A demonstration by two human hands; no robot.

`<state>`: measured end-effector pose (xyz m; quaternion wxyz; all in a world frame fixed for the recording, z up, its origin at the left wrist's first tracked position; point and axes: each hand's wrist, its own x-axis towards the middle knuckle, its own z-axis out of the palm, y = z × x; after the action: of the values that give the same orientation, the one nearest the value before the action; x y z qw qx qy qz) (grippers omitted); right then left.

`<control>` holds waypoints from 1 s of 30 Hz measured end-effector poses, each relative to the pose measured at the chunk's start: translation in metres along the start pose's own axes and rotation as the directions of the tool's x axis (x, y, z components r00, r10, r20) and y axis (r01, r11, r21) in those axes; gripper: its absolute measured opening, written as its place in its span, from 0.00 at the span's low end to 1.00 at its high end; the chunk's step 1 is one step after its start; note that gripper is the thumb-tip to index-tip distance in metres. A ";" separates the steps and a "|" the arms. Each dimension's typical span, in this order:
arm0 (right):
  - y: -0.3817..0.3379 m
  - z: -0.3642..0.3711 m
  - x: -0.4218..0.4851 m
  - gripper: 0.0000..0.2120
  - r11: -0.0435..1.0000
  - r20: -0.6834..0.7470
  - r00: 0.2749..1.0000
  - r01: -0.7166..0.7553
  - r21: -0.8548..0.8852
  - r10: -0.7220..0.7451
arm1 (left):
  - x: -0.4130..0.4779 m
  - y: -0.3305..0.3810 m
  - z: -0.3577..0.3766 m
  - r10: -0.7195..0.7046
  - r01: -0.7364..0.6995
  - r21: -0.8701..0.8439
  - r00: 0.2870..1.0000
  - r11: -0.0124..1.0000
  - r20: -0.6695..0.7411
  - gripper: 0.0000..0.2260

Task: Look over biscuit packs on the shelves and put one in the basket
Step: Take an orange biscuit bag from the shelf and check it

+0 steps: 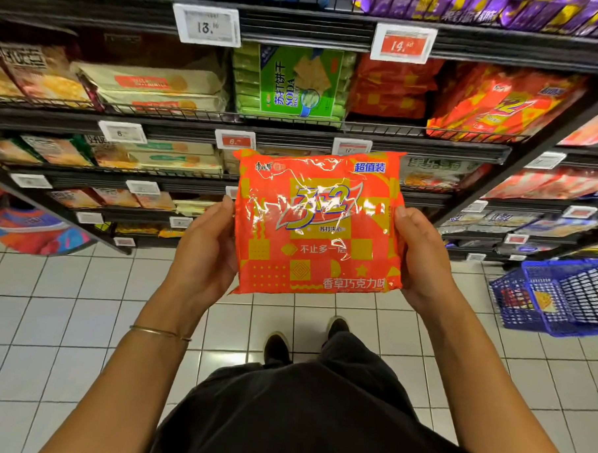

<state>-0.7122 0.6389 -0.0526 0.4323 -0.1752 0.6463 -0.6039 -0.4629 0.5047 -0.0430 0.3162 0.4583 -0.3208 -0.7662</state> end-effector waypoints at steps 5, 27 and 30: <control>-0.009 0.008 0.001 0.12 0.997 0.047 0.998 -0.035 0.067 0.032 | 0.000 0.002 -0.002 0.073 -0.072 0.074 0.997 0.995 -0.001 0.09; -0.023 0.011 0.006 0.23 0.999 0.231 0.973 0.028 -0.020 -0.023 | 0.001 0.011 -0.016 0.039 -0.041 0.026 0.997 0.999 0.069 0.18; -0.024 0.012 0.007 0.22 1.000 0.224 0.975 0.012 -0.024 -0.007 | 0.003 0.012 -0.017 0.056 -0.061 0.042 0.991 0.997 0.120 0.28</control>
<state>-0.7141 0.6210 -0.0314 0.4972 -0.2506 0.6002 -0.5743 -0.4465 0.4920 -0.0413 0.3082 0.4092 -0.3698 -0.7751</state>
